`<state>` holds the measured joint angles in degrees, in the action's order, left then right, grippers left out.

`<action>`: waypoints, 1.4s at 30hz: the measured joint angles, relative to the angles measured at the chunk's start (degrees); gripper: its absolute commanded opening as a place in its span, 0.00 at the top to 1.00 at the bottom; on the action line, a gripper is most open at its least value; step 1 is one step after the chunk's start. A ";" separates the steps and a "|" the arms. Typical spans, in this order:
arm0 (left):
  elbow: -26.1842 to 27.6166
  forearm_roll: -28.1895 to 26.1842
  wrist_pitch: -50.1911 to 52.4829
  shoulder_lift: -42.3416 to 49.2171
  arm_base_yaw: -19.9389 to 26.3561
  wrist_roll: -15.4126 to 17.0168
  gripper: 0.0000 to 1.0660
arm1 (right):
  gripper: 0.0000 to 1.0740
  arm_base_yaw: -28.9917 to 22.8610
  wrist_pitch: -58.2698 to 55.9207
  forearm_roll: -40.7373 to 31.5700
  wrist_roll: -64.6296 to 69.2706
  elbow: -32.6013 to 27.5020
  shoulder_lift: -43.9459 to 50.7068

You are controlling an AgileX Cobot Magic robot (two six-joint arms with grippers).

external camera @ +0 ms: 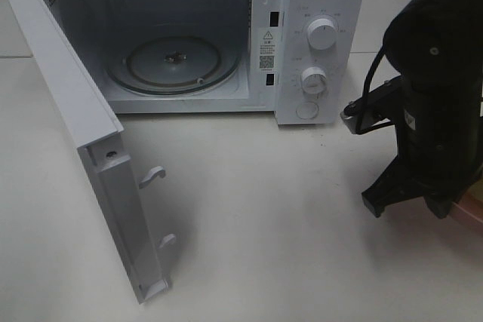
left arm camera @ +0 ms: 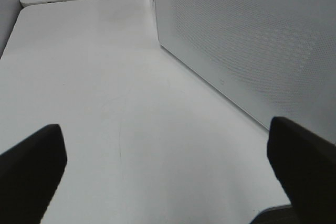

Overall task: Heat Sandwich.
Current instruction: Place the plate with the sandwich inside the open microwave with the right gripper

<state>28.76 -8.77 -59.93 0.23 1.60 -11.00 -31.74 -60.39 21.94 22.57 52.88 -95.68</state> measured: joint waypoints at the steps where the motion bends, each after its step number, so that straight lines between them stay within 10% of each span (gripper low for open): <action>1: 0.00 0.00 0.00 0.00 0.00 0.00 0.05 | 1.00 0.00 0.00 0.00 0.00 0.00 0.00; 42: 0.00 0.00 0.00 0.00 0.00 0.00 0.05 | 1.00 -33.52 -7.33 0.63 5.61 -4.70 10.54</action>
<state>28.76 -8.77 -59.93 0.23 1.60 -11.00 -65.26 -67.72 22.57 28.19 48.19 -85.14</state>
